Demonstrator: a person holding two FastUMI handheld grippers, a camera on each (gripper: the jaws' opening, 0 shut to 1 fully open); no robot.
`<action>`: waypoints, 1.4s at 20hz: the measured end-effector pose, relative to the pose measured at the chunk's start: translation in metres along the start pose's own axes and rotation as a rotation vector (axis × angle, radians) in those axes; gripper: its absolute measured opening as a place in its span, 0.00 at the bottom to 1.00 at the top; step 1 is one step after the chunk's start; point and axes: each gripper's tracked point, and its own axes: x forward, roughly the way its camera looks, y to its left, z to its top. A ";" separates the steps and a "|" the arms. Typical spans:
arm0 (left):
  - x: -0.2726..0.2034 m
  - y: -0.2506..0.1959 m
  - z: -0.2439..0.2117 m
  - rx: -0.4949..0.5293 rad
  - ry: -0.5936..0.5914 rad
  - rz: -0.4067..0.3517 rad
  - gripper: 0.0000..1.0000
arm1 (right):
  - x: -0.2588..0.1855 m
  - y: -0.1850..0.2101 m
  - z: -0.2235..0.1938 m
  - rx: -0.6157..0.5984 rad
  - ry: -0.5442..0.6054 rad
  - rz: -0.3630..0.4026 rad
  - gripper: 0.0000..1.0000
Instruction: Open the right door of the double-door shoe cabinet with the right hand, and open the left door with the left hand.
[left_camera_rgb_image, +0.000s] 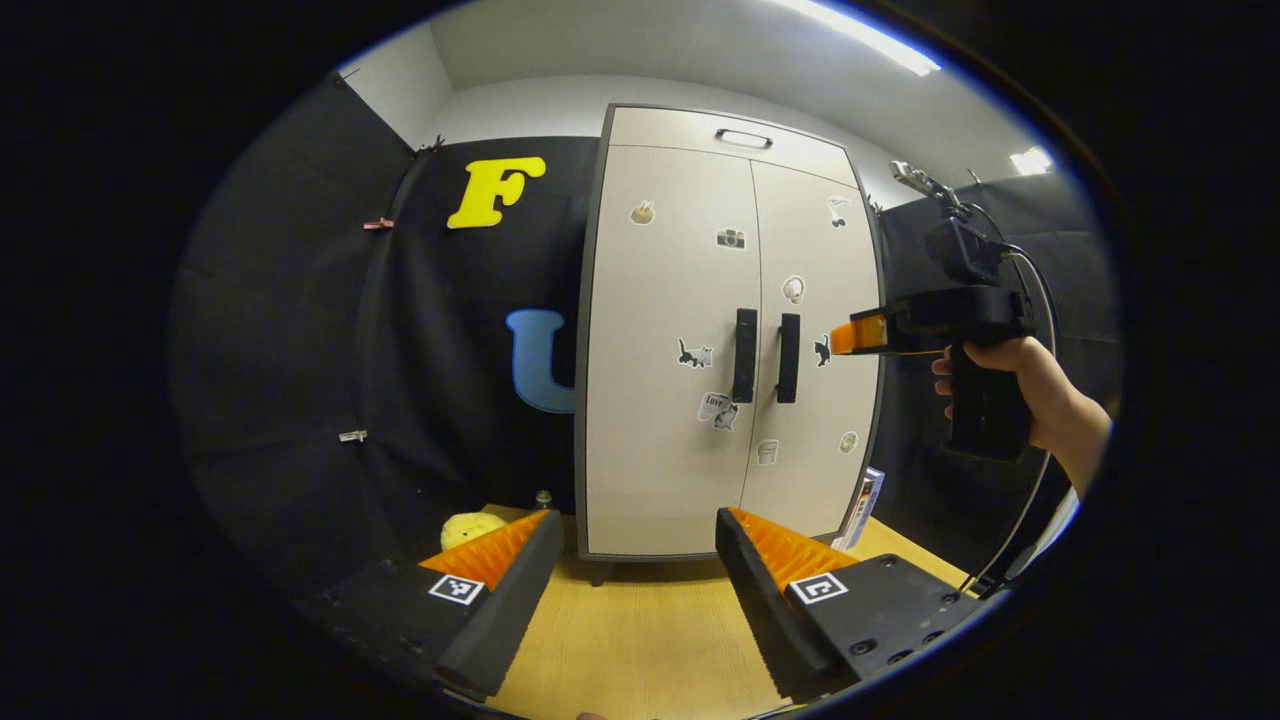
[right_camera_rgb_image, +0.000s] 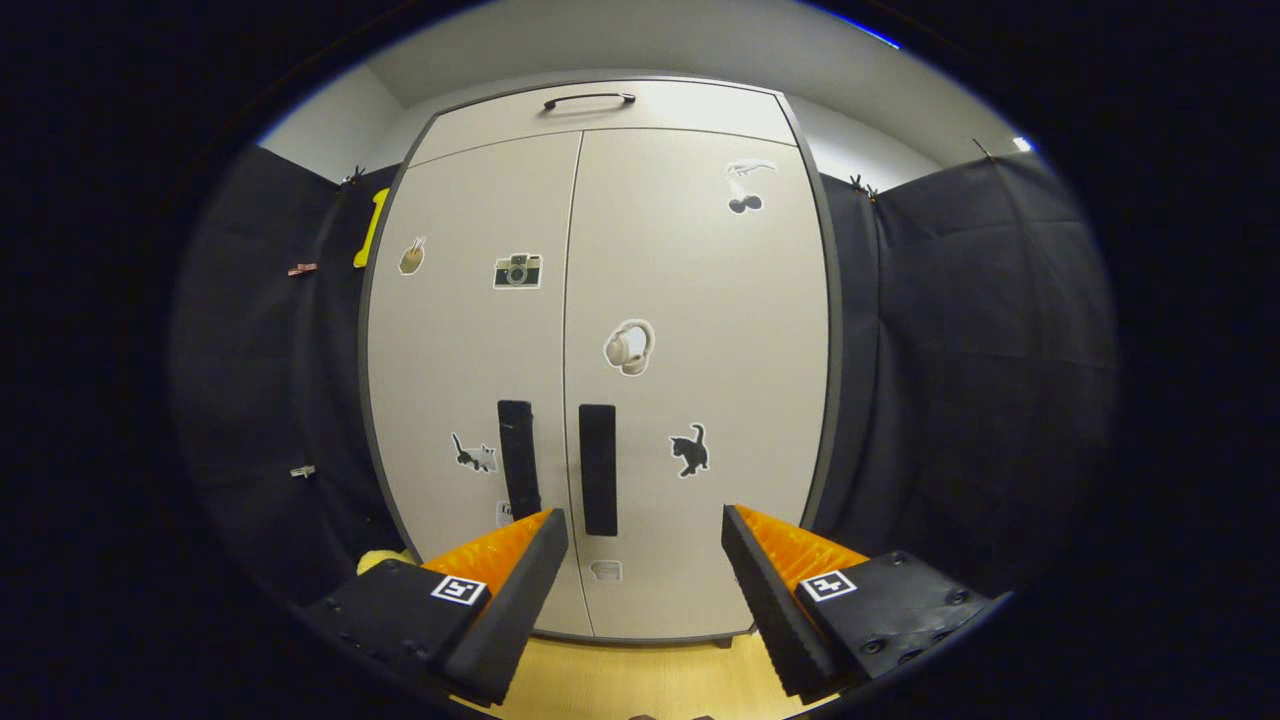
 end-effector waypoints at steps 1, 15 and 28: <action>-0.001 0.005 0.001 0.004 -0.001 0.013 0.95 | 0.008 0.004 0.003 0.003 -0.005 0.007 0.98; 0.014 0.035 0.007 -0.004 0.011 0.230 0.95 | 0.125 0.020 -0.038 0.013 0.092 0.058 0.88; 0.018 0.014 0.004 0.013 -0.011 0.168 0.95 | 0.128 0.035 -0.045 0.038 0.078 0.120 0.25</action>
